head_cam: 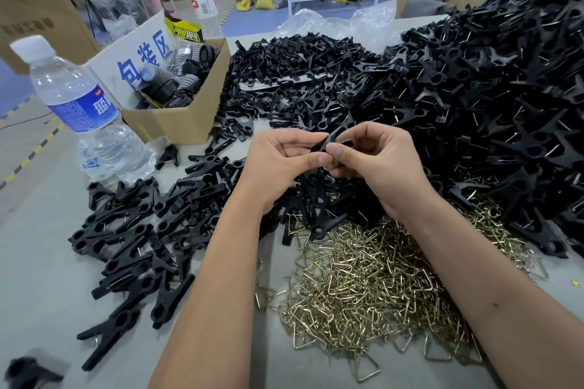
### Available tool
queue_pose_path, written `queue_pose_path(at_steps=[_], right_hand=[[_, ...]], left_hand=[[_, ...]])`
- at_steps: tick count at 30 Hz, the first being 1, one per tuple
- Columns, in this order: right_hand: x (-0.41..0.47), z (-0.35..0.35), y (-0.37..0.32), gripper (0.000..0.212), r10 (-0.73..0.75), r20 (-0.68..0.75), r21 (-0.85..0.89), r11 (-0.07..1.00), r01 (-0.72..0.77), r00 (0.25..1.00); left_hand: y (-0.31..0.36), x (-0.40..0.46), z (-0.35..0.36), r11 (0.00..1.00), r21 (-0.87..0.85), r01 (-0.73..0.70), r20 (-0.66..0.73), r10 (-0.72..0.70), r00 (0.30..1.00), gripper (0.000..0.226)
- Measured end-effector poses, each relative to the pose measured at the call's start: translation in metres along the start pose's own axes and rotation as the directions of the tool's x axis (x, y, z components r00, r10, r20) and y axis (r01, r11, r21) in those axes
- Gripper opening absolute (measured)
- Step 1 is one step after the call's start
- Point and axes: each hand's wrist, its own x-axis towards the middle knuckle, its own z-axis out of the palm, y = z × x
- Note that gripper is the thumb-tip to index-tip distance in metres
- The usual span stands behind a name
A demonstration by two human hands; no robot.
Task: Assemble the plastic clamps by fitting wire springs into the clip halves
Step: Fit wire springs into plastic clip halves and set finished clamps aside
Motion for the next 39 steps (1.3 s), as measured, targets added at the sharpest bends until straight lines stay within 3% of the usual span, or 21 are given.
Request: queue_pose_path(at_steps=[2,4,6,8,10,12,17,19,21,23,25,27,30,33,39], right_hand=[[0.0,0.0,-0.007,0.028,-0.011,0.004,-0.082,0.997,0.011,1.0],[-0.002,0.0,-0.016,0.023,-0.101,0.094,-0.376,0.918,0.129,0.99],[-0.008,0.009,-0.026,0.015,-0.075,0.363,-0.584,0.758,0.29,0.929],[-0.017,0.025,-0.027,0.015,0.069,0.563,-0.695,0.578,0.427,0.824],[-0.025,0.041,-0.024,0.017,0.155,0.621,-0.771,0.295,0.564,0.768],[-0.028,0.05,-0.023,0.009,0.176,0.624,-0.78,0.196,0.594,0.762],[-0.025,0.047,-0.021,0.01,0.2,0.641,-0.764,0.26,0.59,0.741],[-0.024,0.041,-0.02,0.006,0.114,0.618,-0.738,0.426,0.523,0.778],[-0.021,0.029,-0.019,0.006,-0.019,0.475,-0.654,0.662,0.367,0.88],[-0.018,0.016,-0.019,0.006,-0.06,0.255,-0.475,0.862,0.179,0.965],[-0.015,0.01,-0.017,0.007,-0.033,0.021,-0.235,0.971,0.037,0.999],[-0.013,0.007,-0.013,0.006,0.026,-0.153,-0.042,0.999,-0.033,0.988],[-0.01,0.007,-0.008,0.005,0.059,-0.243,0.042,0.998,-0.05,0.968],[-0.01,0.008,-0.004,0.011,0.046,-0.245,0.008,0.999,-0.046,0.968],[-0.009,0.002,0.002,0.014,-0.044,-0.16,-0.207,0.978,0.01,0.986]], left_hand=[[0.001,0.0,-0.005,1.0,-0.005,-0.016,-0.08,0.015,0.997,0.033],[0.001,0.002,-0.013,0.999,0.004,-0.033,-0.201,0.033,0.979,0.031],[0.001,0.003,-0.022,0.998,0.012,-0.059,-0.309,0.06,0.949,0.03],[0.0,0.004,-0.027,0.997,0.007,-0.075,-0.365,0.072,0.928,0.029],[0.0,0.004,-0.028,0.997,-0.003,-0.082,-0.378,0.074,0.923,0.029],[0.0,0.004,-0.028,0.997,-0.01,-0.082,-0.366,0.072,0.928,0.028],[0.0,0.003,-0.027,0.996,-0.008,-0.089,-0.329,0.082,0.941,0.03],[-0.002,0.003,-0.028,0.996,-0.001,-0.092,-0.317,0.087,0.944,0.03],[-0.004,0.004,-0.031,0.995,0.013,-0.102,-0.307,0.102,0.946,0.031],[-0.006,0.005,-0.033,0.993,0.048,-0.108,-0.3,0.117,0.947,0.031],[-0.007,0.005,-0.034,0.989,0.098,-0.107,-0.266,0.13,0.955,0.032],[-0.008,0.005,-0.033,0.989,0.103,-0.109,-0.186,0.127,0.974,0.033],[-0.007,0.003,-0.026,0.986,0.107,-0.13,-0.039,0.135,0.99,0.036],[-0.006,0.002,-0.019,0.977,0.139,-0.162,0.031,0.159,0.987,0.035],[-0.004,0.001,-0.02,0.979,0.163,-0.125,0.017,0.123,0.992,0.035]])
